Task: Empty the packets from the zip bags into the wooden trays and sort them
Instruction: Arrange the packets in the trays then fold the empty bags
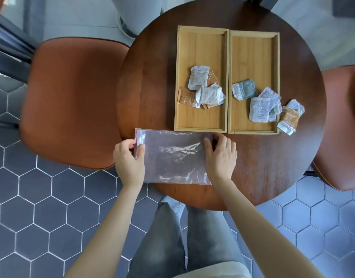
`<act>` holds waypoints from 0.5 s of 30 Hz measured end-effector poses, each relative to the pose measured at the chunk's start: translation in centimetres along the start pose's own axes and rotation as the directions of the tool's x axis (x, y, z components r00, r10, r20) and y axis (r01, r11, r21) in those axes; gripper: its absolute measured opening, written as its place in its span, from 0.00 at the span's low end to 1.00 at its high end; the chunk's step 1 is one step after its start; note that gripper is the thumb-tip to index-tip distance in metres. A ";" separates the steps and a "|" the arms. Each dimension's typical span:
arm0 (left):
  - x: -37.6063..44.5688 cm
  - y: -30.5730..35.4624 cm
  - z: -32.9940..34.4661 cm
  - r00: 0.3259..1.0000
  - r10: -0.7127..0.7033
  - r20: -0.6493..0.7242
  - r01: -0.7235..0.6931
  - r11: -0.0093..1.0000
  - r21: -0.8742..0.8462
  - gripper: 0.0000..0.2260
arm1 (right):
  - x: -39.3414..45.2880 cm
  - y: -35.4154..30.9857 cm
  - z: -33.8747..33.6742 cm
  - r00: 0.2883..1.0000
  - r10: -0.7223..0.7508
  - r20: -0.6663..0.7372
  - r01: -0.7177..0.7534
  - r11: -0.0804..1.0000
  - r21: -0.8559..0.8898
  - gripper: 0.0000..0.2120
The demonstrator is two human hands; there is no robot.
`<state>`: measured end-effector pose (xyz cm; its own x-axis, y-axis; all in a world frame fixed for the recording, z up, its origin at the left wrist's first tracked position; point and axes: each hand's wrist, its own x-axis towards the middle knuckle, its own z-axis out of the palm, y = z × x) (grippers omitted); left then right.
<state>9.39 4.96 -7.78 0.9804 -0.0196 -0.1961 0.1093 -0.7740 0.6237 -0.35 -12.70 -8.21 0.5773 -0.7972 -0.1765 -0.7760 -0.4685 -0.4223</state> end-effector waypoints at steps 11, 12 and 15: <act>-3.2 1.1 0.7 0.821 0.430 0.375 -0.568 0.678 0.466 0.24 | -4.0 -0.1 0.5 0.882 -0.415 0.222 0.447 0.886 -0.121 0.25; -3.3 0.7 1.0 0.831 0.370 0.416 -0.548 0.671 0.499 0.26 | -4.1 0.1 0.9 0.882 -0.386 0.269 0.437 0.885 -0.160 0.27; -2.8 -0.6 1.3 0.868 0.257 0.424 -0.470 0.701 0.537 0.29 | -3.9 0.8 1.6 0.871 -0.351 0.343 0.449 0.852 -0.268 0.31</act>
<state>6.39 4.64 -8.63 0.8097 -0.4844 -0.3312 -0.4720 -0.8730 0.1230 -2.76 -9.36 -9.30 0.8624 -0.3994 -0.3110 -0.4703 -0.8594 -0.2004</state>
